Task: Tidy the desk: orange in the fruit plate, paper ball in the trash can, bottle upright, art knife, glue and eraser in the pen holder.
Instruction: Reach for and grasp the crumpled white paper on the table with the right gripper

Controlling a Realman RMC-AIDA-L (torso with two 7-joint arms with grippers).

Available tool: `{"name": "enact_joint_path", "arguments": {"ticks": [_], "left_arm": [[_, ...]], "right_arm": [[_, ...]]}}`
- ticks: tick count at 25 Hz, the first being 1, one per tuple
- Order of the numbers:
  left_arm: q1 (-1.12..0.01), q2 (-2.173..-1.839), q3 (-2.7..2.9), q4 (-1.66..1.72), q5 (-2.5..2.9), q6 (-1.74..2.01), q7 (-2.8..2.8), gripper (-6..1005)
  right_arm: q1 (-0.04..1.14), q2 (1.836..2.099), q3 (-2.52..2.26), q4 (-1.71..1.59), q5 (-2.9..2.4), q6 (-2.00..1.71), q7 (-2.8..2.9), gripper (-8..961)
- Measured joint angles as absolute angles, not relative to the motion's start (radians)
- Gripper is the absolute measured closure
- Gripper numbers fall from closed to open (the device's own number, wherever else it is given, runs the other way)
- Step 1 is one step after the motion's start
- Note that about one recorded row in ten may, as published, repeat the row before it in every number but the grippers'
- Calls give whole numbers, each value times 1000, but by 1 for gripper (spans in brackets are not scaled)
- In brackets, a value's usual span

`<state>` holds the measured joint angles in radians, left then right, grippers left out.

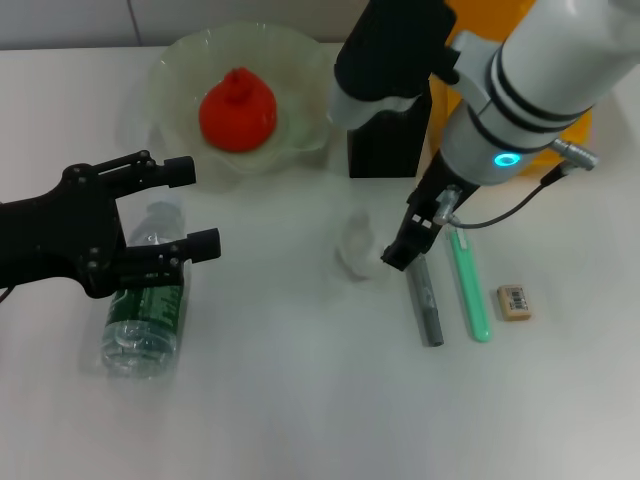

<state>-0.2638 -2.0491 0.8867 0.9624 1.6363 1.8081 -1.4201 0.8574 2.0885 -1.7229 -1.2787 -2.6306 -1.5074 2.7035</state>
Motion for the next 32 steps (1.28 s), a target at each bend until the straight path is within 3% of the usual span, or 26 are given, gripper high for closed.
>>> {"name": "enact_joint_path", "arguments": {"ticks": [13, 32], "left_arm": [[-274, -2033, 874, 874, 1637, 1798, -1350, 143], [-278, -2035, 873, 873, 1660, 1794, -1348, 145]], "right_arm": [[913, 2092, -1785, -1099, -2573, -1364, 2702, 289], [967, 2092, -1868, -937, -2509, -1214, 2696, 301]]}}
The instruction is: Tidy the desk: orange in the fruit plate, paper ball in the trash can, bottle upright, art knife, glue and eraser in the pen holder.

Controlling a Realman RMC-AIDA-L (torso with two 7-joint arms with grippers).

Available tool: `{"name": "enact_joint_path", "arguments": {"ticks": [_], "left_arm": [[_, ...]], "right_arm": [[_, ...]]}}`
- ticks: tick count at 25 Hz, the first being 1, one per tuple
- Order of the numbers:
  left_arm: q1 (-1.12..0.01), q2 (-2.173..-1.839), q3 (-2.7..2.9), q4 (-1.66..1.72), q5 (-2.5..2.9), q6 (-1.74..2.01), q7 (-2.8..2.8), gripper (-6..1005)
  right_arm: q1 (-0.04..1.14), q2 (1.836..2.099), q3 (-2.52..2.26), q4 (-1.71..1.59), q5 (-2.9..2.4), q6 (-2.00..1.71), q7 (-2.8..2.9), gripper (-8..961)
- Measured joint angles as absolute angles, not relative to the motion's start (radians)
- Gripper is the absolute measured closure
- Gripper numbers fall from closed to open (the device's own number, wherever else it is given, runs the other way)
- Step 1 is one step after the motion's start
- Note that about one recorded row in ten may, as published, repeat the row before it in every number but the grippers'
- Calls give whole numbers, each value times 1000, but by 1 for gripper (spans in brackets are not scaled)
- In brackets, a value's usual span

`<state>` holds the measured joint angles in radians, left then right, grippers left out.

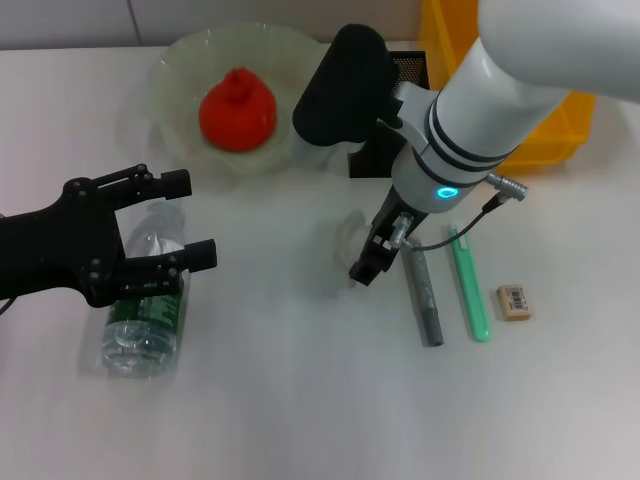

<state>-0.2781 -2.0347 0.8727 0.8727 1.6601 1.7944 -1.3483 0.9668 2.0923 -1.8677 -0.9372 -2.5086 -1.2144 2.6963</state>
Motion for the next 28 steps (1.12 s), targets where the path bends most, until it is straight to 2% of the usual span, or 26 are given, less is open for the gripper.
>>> {"name": "enact_joint_path", "arguments": {"ticks": [5, 13, 22, 28], "left_arm": [[-278, -2034, 873, 871, 1660, 1791, -1349, 146], [-277, -2026, 873, 871, 1660, 1794, -1349, 147], [-277, -2025, 873, 871, 1660, 1796, -1348, 147], [-279, -2025, 873, 871, 1660, 1796, -1348, 148]], "right_arm": [[965, 2092, -1869, -948, -2508, -1227, 2695, 304], [890, 2082, -1743, -1176, -2575, -1442, 2695, 446], [751, 2081, -1424, -1611, -2825, -1739, 2677, 446], [651, 2080, -1225, -1681, -2807, -1610, 2569, 432]]}}
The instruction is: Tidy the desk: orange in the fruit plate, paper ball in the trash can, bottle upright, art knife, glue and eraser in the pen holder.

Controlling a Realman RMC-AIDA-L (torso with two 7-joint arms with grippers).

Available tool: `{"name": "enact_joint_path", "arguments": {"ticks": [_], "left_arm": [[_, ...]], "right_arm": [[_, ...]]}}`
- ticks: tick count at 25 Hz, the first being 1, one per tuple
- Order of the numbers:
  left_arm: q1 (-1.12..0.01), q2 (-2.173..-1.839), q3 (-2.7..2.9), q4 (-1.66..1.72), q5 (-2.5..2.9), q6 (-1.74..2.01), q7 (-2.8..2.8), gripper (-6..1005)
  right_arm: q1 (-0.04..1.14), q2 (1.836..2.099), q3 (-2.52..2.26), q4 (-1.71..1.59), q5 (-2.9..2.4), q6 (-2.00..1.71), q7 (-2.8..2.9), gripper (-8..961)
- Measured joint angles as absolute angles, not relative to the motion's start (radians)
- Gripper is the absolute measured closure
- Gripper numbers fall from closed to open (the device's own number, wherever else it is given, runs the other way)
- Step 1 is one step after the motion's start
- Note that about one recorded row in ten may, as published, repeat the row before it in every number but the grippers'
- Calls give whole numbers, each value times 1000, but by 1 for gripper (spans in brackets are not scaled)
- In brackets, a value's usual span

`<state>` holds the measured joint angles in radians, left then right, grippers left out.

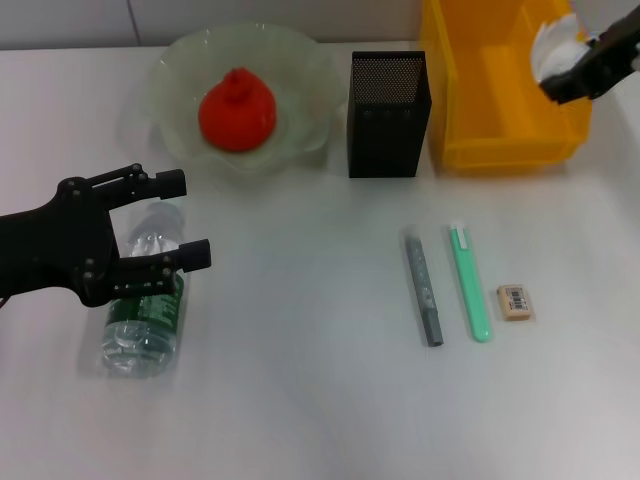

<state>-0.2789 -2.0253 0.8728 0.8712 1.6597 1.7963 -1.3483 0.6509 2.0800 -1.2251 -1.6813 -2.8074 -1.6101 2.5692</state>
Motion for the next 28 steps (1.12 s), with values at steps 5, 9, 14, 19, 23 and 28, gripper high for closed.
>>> {"name": "enact_joint_path", "arguments": {"ticks": [5, 9, 14, 19, 23, 28], "left_arm": [[-279, -2028, 873, 871, 1660, 1796, -1348, 148], [-279, -2028, 873, 871, 1660, 1796, -1348, 149], [-278, -2028, 873, 871, 1660, 1795, -1349, 149], [-278, -2025, 873, 871, 1662, 1793, -1358, 150], [-278, -2025, 873, 874, 1663, 1785, -1362, 150], [-281, -2023, 875, 946, 1697, 1730, -1467, 151]], "right_arm": [[590, 2081, -1219, -1547, -2767, -1353, 2501, 416], [575, 2081, -1217, -1412, -2669, -1172, 2419, 402], [588, 2078, -1188, -1269, -2562, -1047, 2323, 385], [592, 2079, -1175, -1241, -2551, -1021, 2308, 368], [579, 2079, -1171, -1245, -2534, -1020, 2273, 266], [503, 2077, -1141, -1309, -2375, -1111, 2120, 168]]}}
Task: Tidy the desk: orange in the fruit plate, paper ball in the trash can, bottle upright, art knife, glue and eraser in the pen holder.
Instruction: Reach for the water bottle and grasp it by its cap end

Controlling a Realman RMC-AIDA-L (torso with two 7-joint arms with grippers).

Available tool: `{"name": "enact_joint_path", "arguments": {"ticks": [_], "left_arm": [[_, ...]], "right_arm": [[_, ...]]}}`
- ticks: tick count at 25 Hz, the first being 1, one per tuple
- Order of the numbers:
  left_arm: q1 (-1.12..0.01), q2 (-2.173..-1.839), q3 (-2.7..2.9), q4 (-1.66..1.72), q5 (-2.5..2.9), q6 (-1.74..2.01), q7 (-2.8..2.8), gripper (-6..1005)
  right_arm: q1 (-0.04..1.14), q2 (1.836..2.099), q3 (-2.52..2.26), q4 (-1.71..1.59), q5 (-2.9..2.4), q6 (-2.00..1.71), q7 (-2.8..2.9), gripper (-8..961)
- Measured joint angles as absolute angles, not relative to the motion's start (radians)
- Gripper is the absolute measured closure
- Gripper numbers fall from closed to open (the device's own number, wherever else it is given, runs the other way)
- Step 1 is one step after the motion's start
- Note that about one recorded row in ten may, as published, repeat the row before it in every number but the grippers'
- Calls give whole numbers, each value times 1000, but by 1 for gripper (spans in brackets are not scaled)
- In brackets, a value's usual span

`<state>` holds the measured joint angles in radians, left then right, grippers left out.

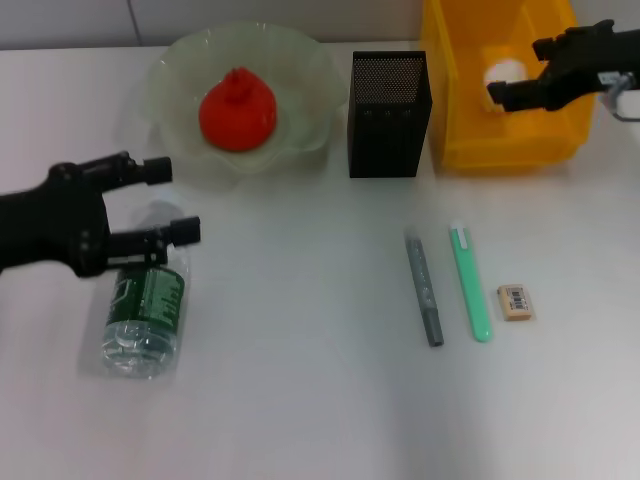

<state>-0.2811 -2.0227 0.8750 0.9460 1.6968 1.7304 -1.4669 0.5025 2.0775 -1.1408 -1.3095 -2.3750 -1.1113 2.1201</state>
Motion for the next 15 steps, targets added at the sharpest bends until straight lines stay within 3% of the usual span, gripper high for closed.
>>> {"name": "enact_joint_path", "arguments": {"ticks": [9, 15], "left_arm": [[-389, -2062, 878, 1321, 2060, 1625, -2038, 151], [-529, -2065, 888, 1383, 2307, 1615, -2366, 152]], "right_arm": [[302, 2077, -863, -1330, -1928, -1535, 1629, 170], [227, 2081, -786, -1278, -1862, -1715, 1447, 170]]}}
